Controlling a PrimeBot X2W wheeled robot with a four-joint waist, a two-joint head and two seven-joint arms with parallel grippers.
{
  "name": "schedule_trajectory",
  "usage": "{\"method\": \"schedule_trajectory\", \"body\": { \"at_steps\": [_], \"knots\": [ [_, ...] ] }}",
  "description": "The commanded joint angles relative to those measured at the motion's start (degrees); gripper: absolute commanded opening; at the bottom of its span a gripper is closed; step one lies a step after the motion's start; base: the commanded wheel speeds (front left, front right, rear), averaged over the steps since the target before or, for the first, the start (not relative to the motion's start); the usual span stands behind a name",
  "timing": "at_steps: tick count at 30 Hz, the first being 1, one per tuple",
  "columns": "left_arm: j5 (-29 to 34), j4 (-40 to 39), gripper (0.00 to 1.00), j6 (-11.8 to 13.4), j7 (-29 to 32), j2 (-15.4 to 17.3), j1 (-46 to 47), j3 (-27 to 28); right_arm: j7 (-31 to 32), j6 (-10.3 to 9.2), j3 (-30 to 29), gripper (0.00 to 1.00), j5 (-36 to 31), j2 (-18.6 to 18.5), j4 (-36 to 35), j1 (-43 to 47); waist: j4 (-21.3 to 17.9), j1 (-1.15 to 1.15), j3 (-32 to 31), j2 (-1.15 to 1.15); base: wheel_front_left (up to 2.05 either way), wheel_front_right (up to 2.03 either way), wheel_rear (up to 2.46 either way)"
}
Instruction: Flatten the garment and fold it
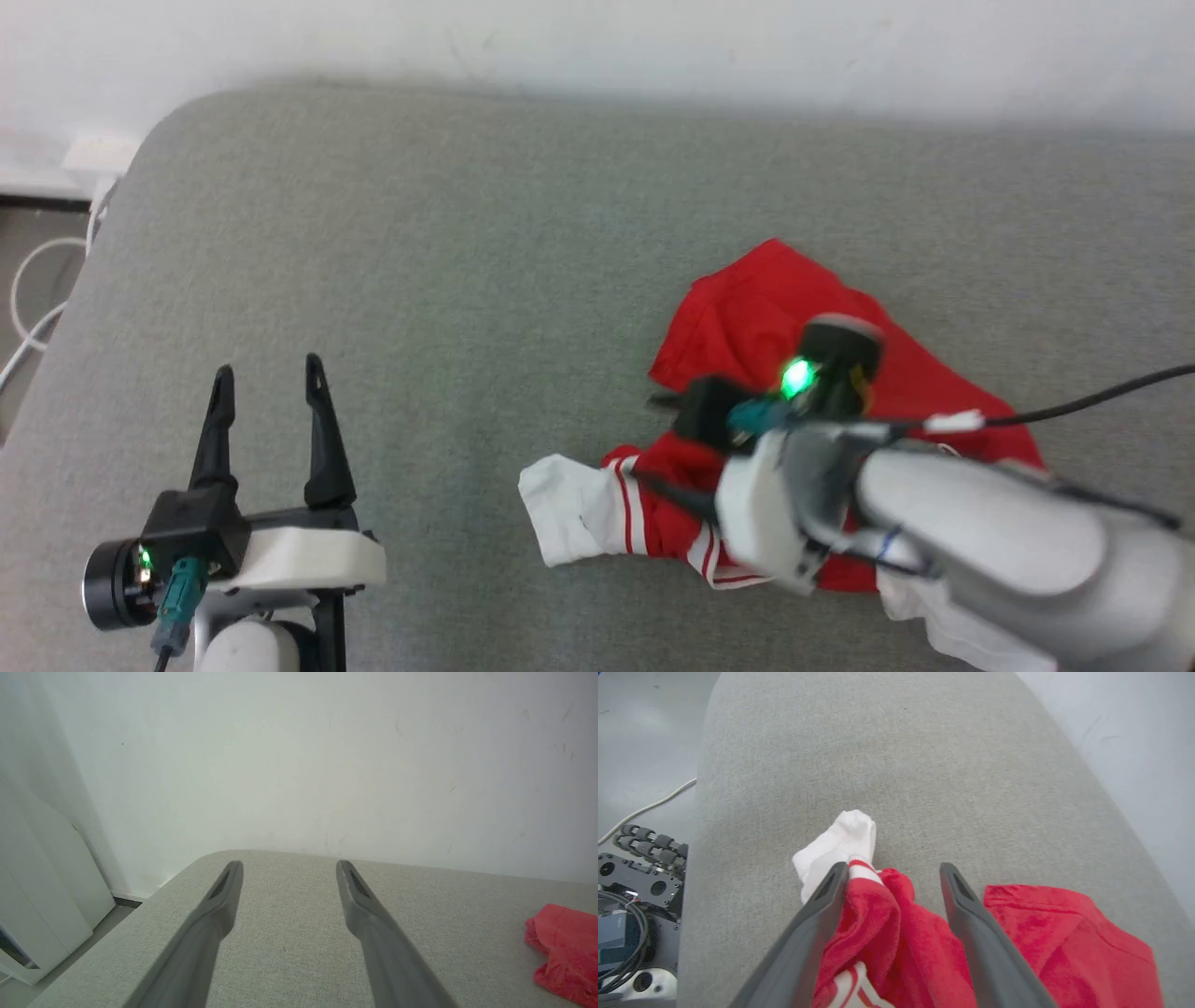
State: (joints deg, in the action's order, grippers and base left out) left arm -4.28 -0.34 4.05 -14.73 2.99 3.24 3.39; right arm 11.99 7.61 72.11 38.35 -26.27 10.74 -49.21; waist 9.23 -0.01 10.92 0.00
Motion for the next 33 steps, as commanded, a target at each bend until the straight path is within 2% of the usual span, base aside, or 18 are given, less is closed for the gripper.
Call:
{"method": "schedule_trajectory", "body": {
  "at_steps": [1, 4, 8, 12, 15, 19, 23, 29, 33],
  "knots": [
    [0.5, -0.1, 1.0, -0.3, -0.3, -0.1, -0.7, 0.2, -0.5, -0.12, -0.6, 1.0, 0.3, -1.2, -0.3, -1.2, -3.0, 0.01, -3.2, 0.0, 0.0, 0.0, 0.0],
    [0.6, -0.5, 1.0, -0.4, -0.3, -0.1, -1.8, 0.1, -0.6, -0.12, -2.6, 1.0, 1.7, -5.1, -1.1, -3.6, -3.7, 0.01, -4.0, 0.0, 0.0, 0.0, 0.0],
    [0.6, -0.8, 1.0, -0.3, -0.3, -0.1, -2.3, -0.8, 2.7, -0.12, -3.6, 1.0, 3.8, -9.6, -1.2, -6.8, -3.7, 0.01, -4.4, 0.0, 0.0, 0.0, 0.0],
    [0.6, -1.1, 1.0, -0.4, -0.3, -0.1, -2.0, -1.5, 10.7, -0.12, -1.8, 1.0, 7.0, -13.5, -0.5, -10.9, -3.1, 0.01, -3.5, 0.0, 0.0, 0.0, 0.0],
    [0.6, -1.2, 1.0, -0.5, -0.3, -0.1, -1.3, -2.0, 18.5, -0.12, 0.0, 1.0, 9.1, -14.9, 0.5, -14.1, -2.5, 0.01, -2.3, 0.0, 0.0, 0.0, 0.0],
    [0.2, -1.3, 1.0, -0.4, -0.3, -0.1, -0.1, -3.0, 27.4, -0.12, 1.1, 1.0, 10.6, -14.1, 2.4, -16.1, -1.2, 0.01, -0.2, 0.0, 0.0, 0.0, 0.0],
    [-0.6, -1.0, 1.0, -0.2, -0.3, -0.1, 1.6, -4.0, 33.0, -0.12, 1.2, 1.0, 8.6, -11.1, 3.9, -14.2, 0.2, 0.01, 2.3, 0.0, 0.0, 0.0, 0.0],
    [-1.4, -0.7, 1.0, 0.0, -0.3, -0.1, 3.9, -5.1, 35.5, -0.12, 1.2, 1.0, 4.5, -6.8, 9.8, -9.0, 2.0, 0.01, 5.6, 0.0, 0.0, 0.0, 0.0],
    [-1.3, -0.4, 1.0, 0.2, -0.3, -0.1, 4.7, -5.3, 37.6, -0.12, 1.2, 1.0, 1.9, -5.9, 10.3, -4.0, 2.6, 0.01, 6.3, 0.0, 0.0, 0.0, 0.0]
  ]
}}
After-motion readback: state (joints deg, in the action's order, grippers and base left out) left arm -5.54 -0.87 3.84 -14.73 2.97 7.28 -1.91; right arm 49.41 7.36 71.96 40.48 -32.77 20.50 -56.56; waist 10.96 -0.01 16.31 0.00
